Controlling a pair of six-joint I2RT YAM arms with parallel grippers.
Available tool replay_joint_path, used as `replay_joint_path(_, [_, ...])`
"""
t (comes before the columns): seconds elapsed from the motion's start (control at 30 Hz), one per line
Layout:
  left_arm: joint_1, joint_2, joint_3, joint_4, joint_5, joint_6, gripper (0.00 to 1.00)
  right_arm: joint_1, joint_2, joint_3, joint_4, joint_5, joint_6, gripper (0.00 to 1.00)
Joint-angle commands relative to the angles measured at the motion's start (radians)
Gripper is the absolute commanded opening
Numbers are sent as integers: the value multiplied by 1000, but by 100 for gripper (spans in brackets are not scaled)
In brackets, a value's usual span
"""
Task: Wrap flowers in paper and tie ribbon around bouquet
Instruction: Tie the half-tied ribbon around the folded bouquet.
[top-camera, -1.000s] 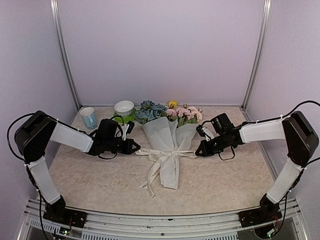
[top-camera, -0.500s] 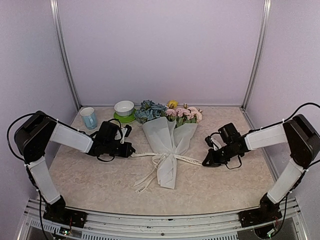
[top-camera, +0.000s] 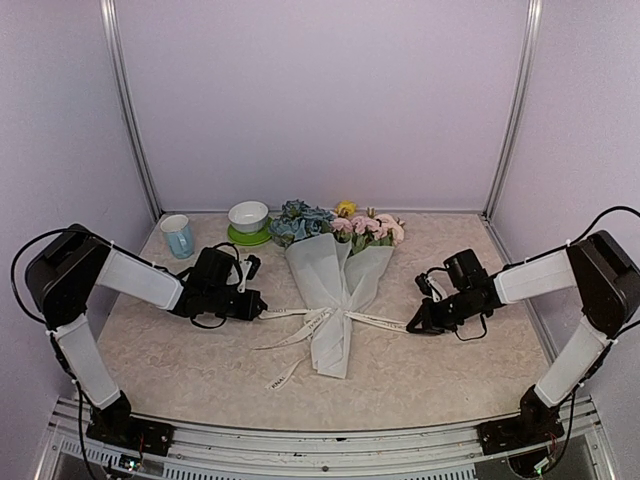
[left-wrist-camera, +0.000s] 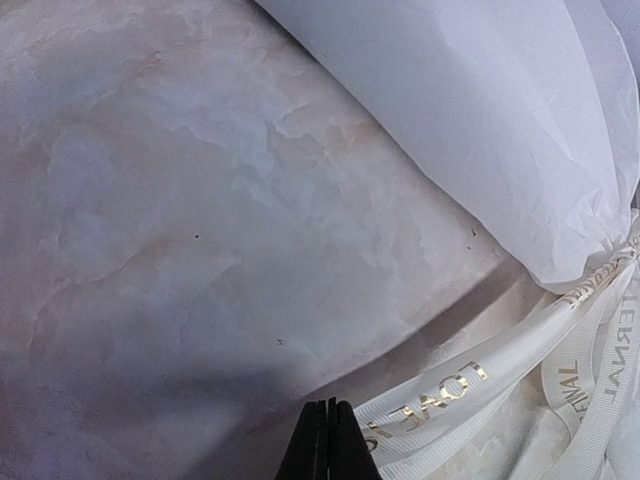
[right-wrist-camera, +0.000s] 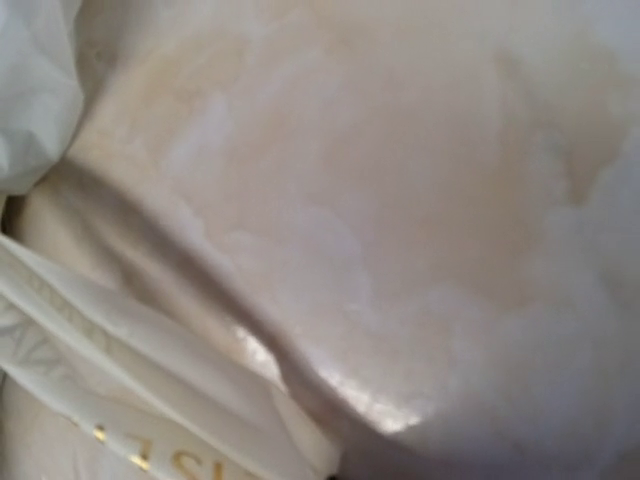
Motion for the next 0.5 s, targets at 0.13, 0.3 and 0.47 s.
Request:
replay_joint_path(0.13, [64, -14, -45, -99, -147, 22, 0, -46, -3, -45, -95, 96, 11, 0])
replay_joint_path(0.3, [70, -16, -51, -104, -143, 25, 0, -61, 1, -49, -101, 98, 1, 0])
replay_joint_path(0.47, [70, -13, -56, -106, -127, 27, 0, -71, 3, -59, -93, 88, -2, 0])
